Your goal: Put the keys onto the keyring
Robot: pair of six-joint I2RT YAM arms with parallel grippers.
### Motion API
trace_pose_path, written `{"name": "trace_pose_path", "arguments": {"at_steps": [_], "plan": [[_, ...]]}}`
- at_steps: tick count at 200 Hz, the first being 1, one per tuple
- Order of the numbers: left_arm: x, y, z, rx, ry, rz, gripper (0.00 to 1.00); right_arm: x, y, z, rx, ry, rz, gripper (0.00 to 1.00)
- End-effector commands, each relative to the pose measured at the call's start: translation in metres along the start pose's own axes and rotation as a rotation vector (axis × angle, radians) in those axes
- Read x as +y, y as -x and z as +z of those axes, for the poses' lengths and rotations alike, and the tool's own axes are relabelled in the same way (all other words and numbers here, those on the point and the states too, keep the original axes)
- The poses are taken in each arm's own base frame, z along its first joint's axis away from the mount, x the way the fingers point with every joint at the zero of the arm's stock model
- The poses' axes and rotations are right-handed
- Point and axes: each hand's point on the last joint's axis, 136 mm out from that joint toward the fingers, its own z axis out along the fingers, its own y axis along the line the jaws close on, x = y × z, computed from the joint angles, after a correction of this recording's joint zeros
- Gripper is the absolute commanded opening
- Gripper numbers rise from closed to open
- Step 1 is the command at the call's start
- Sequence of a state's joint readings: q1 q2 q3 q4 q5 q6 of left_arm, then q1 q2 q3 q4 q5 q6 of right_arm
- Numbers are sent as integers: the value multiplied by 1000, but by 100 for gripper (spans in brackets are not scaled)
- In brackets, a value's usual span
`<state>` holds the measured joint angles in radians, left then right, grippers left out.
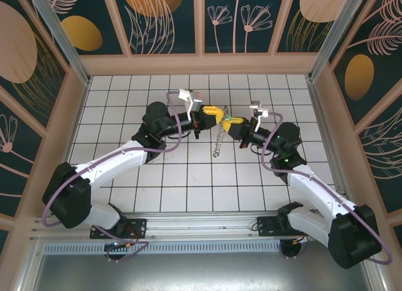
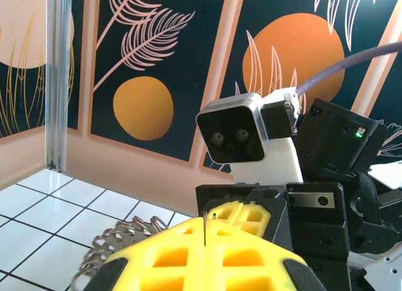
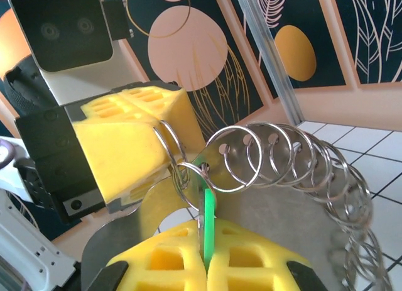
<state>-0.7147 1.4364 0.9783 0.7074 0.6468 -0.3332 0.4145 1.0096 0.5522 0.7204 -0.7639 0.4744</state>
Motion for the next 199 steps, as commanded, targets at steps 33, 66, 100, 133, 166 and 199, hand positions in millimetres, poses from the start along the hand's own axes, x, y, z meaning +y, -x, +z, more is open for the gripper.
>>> {"name": "trace_pose_path", "arguments": {"at_steps": [33,66,100,133,166,199], "plan": [[-12,37,0,-116,-25,31,0,15,8,3,0,17,-31,0],[-13,37,0,-128,-31,18,0,18,1,8,24,28,-18,0],[-12,35,0,-125,-35,9,0,23,-4,16,49,47,-26,0],[-12,33,0,-123,-40,2,0,23,2,23,48,51,-39,0],[-11,32,0,-132,-40,-9,0,22,7,24,33,39,-44,0],[-10,34,1,-152,-42,-31,0,19,7,20,33,4,-44,10]]}}
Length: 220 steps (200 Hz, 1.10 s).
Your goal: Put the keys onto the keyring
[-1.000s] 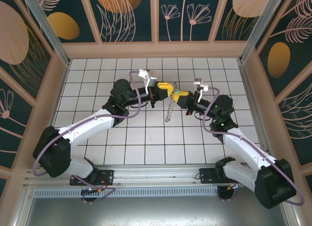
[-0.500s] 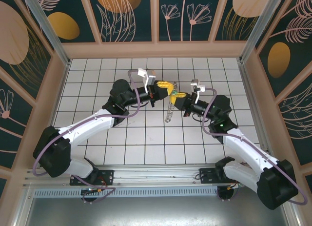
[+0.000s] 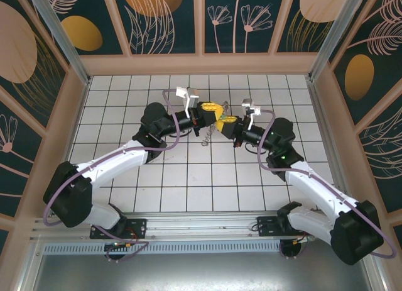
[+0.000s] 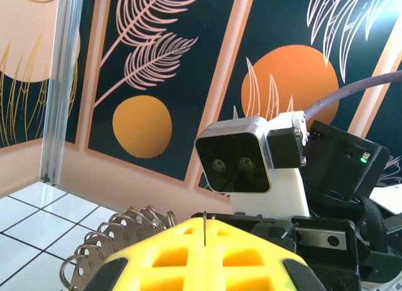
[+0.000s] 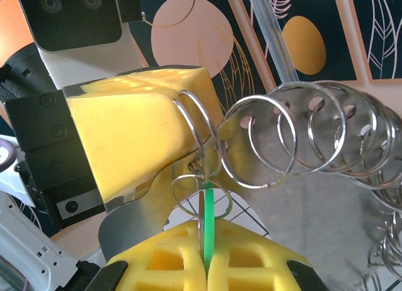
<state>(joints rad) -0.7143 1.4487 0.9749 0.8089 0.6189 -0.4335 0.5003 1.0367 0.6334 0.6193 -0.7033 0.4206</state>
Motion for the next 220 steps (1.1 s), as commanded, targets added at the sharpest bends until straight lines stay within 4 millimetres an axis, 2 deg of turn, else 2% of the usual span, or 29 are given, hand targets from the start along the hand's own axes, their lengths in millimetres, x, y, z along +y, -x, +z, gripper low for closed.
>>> {"name": "trace_pose_path", "arguments": {"at_steps": [1,13,29,33,58,107,128,196,220], "plan": [[-10,18,2,-76,-44,14,0,7,6,0,-2,-6,-31,11],[-8,19,2,-85,-38,-4,0,7,6,-5,-3,-26,-32,24],[-6,19,3,-96,-34,-24,0,6,5,-14,-9,-59,-33,34],[-3,9,2,-82,-27,-43,0,6,5,-17,-13,-64,-32,36],[2,8,1,-101,-11,-78,0,10,7,-34,-34,-91,-34,43],[5,12,-1,-177,-27,-183,0,19,31,-59,-135,-156,-59,46],[4,15,-2,-203,-47,-228,0,20,36,-57,-152,-148,-56,46],[-5,24,-2,-235,-115,-292,0,-2,39,-47,-138,-201,-105,46],[-5,25,-1,-234,-122,-301,0,-2,38,-44,-125,-179,-111,47]]}}
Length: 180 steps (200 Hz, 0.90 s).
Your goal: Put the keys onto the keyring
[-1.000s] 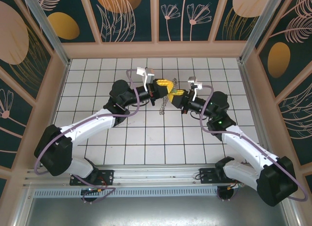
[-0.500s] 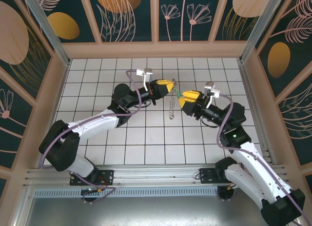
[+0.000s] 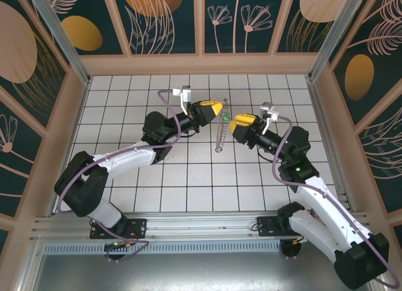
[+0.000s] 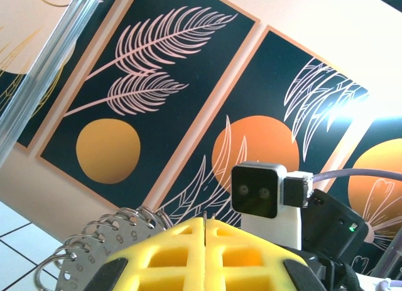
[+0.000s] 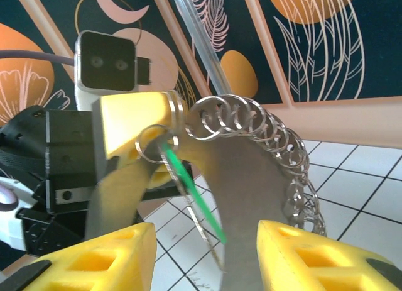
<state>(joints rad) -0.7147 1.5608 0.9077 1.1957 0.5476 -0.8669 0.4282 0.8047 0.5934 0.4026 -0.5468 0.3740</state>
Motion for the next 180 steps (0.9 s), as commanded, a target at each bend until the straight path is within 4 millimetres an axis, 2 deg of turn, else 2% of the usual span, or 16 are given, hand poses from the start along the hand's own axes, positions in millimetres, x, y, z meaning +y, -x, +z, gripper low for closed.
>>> {"name": "trace_pose_path", "arguments": {"at_steps": [1,64,130,150,180], "plan": [[-20,12,3,-41,-82,11,0,9,20,1,-46,37,-65,47],[-16,10,6,-40,-87,-10,0,19,21,9,-33,109,-66,47],[-13,9,9,-44,-101,-41,0,15,18,26,-8,137,-64,45],[-13,10,9,-49,-111,-57,0,14,14,31,14,148,-61,38],[-15,12,10,-60,-121,-72,0,16,8,32,34,165,-56,16]]}}
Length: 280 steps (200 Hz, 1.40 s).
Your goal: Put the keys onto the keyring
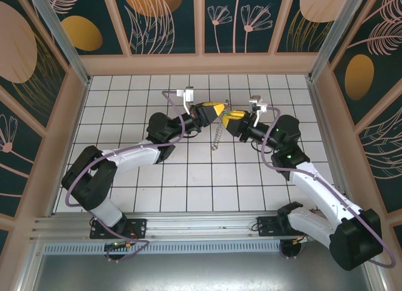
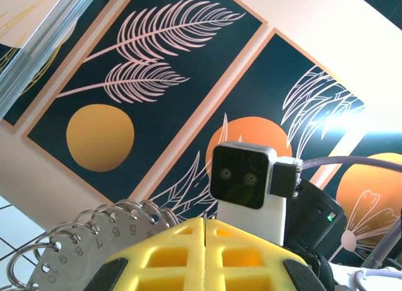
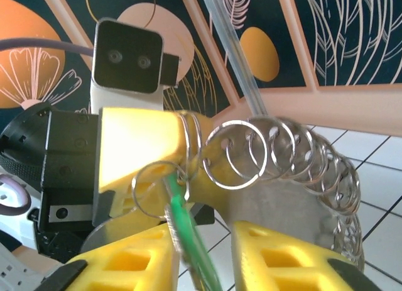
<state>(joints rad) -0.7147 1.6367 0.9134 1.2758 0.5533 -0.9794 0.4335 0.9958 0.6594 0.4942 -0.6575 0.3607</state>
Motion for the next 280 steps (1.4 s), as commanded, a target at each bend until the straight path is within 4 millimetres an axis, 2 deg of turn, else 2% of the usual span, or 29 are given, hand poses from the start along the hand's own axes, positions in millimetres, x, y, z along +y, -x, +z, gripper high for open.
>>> {"name": "trace_pose_path", "arguments": {"at_steps": [1,30,106,141,176,280], "plan": [[-31,20,7,-53,-113,34,0,21,19,1,-39,71,-66,16],[-32,22,7,-64,-122,20,0,22,16,0,-36,74,-61,0],[-34,25,6,-81,-137,-4,0,28,17,13,-42,102,-50,0],[-31,23,6,-84,-133,-19,0,27,13,24,-29,109,-33,0],[-31,25,5,-97,-138,-33,0,24,10,26,-22,96,-23,0],[-22,24,3,-129,-143,-102,0,39,36,36,-86,158,-31,0]]}}
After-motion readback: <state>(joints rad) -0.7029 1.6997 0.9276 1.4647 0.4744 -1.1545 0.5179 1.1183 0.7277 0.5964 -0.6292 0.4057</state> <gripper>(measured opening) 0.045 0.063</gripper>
